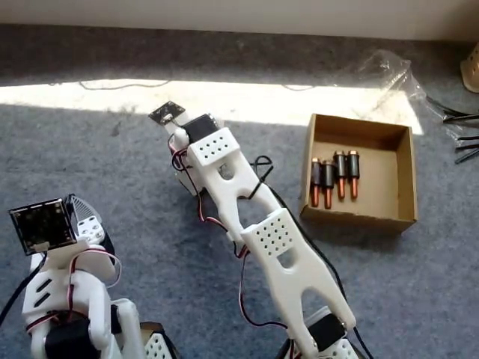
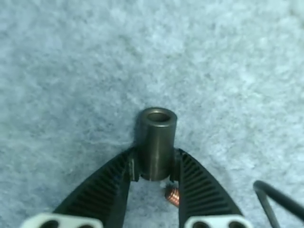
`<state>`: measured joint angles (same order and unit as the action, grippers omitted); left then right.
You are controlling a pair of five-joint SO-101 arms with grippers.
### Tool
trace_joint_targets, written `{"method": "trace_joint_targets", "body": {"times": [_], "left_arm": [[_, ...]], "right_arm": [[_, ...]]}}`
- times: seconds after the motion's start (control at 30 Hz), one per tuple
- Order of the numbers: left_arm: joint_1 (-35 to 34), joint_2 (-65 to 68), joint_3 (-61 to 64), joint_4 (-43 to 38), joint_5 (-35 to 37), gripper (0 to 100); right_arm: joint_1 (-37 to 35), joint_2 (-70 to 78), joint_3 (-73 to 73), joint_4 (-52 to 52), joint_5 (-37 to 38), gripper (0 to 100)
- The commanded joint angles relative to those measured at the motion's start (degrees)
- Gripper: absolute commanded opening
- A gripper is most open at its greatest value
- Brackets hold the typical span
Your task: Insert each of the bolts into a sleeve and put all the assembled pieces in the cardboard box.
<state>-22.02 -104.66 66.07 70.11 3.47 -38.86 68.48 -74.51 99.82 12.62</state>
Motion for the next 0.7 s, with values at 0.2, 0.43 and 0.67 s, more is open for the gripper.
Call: {"method": "trace_joint_targets", "body": {"times": [0.2,0.43,0.67], "left_arm": [[0.75,0.22,2.07,-4.31,-0.26,0],[0.75,0.22,2.07,-4.31,-0.26,0],[0.75,0.22,2.15,-4.31,-0.26,0]], "right_arm": [[-0.66,-4.70,0.75,1.10,0.70,15.0],[-1.27,-5.58,0.75,0.66,0.70,15.3],[-0.92,-6.46,-1.54,-0.13,0.79,15.3]]}}
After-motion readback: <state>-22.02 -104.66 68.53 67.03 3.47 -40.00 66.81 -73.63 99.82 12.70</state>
